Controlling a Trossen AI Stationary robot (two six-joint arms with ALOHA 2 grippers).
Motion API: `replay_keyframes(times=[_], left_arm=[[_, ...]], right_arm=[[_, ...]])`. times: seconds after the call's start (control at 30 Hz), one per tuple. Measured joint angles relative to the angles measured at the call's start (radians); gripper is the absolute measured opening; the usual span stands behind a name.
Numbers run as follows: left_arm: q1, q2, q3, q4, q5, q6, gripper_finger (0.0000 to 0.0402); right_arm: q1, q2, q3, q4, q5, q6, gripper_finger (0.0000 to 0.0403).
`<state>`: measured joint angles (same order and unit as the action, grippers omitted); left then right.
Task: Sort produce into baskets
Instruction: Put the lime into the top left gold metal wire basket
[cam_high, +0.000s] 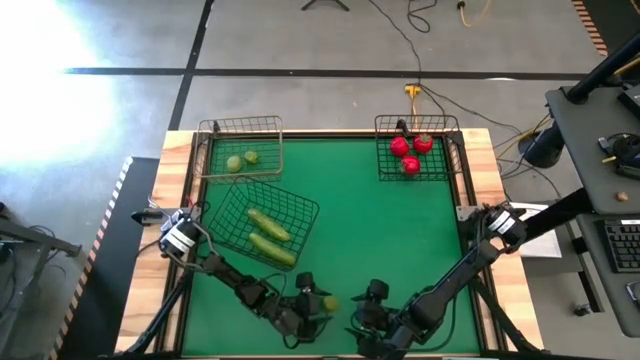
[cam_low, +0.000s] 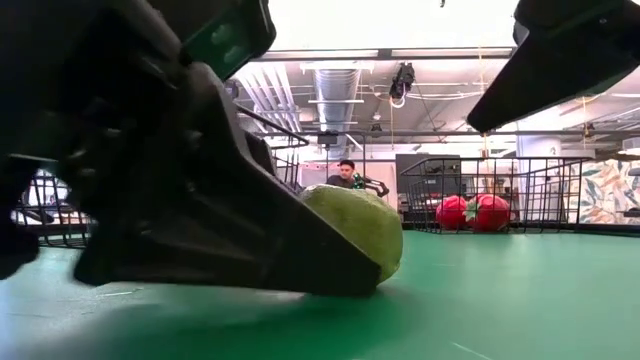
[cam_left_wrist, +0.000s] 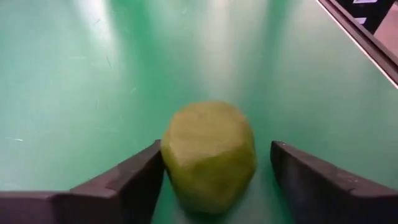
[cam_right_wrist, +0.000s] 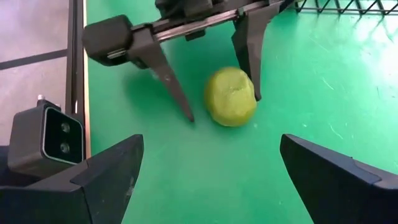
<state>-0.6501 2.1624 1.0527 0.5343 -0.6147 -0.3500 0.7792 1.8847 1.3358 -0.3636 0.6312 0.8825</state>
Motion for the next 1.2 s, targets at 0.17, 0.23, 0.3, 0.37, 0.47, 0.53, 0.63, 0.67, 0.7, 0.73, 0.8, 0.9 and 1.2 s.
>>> replay_keyframes(times=[0.17, 0.23, 0.3, 0.37, 0.47, 0.53, 0.63, 0.67, 0.7, 0.73, 0.8, 0.9, 1.2], left_arm=[[0.002, 0.000, 0.000, 0.005, -0.005, -0.003, 0.0181], [0.003, 0.000, 0.000, 0.015, -0.007, -0.018, 0.0145], [0.003, -0.005, 0.000, 0.013, -0.006, -0.023, 0.0139], [-0.001, -0.034, 0.000, 0.002, 0.012, -0.029, 0.0139], [-0.022, -0.124, 0.023, -0.028, 0.030, 0.004, 0.0139], [-0.036, -0.196, 0.041, -0.092, 0.018, 0.079, 0.0139], [-0.045, -0.301, 0.050, -0.252, -0.075, 0.159, 0.0139], [-0.041, -0.341, 0.050, -0.308, -0.106, 0.165, 0.0139], [-0.035, -0.384, 0.050, -0.368, -0.135, 0.165, 0.0139], [-0.026, -0.429, 0.050, -0.430, -0.158, 0.158, 0.0139], [-0.007, -0.517, 0.045, -0.560, -0.204, 0.119, 0.0139], [0.041, -0.628, 0.039, -0.841, -0.297, 0.004, 0.0139], [0.446, -0.896, 0.036, -1.603, -0.373, -0.421, 0.0139]], right_arm=[[0.000, 0.000, -0.004, 0.001, 0.000, -0.004, 0.0370], [0.000, 0.000, -0.006, 0.000, 0.000, -0.010, 0.0370], [0.000, 0.000, -0.008, 0.001, 0.000, -0.015, 0.0370], [0.000, 0.000, -0.010, -0.002, -0.001, -0.019, 0.0370], [0.000, 0.000, -0.010, -0.006, -0.002, -0.019, 0.0370], [0.000, 0.000, -0.010, -0.006, -0.002, -0.020, 0.0370], [-0.004, 0.002, -0.013, -0.005, 0.000, -0.027, 0.0370], [-0.007, 0.003, -0.015, -0.006, 0.000, -0.027, 0.0370], [-0.008, 0.003, -0.018, -0.006, 0.001, -0.027, 0.0370], [-0.012, 0.003, -0.021, -0.006, 0.000, -0.022, 0.0370], [-0.014, 0.003, -0.027, 0.005, 0.000, -0.008, 0.0370], [-0.015, 0.003, -0.029, 0.009, 0.000, -0.007, 0.0370], [-0.026, 0.003, -0.030, 0.002, -0.007, -0.133, 0.0370]])
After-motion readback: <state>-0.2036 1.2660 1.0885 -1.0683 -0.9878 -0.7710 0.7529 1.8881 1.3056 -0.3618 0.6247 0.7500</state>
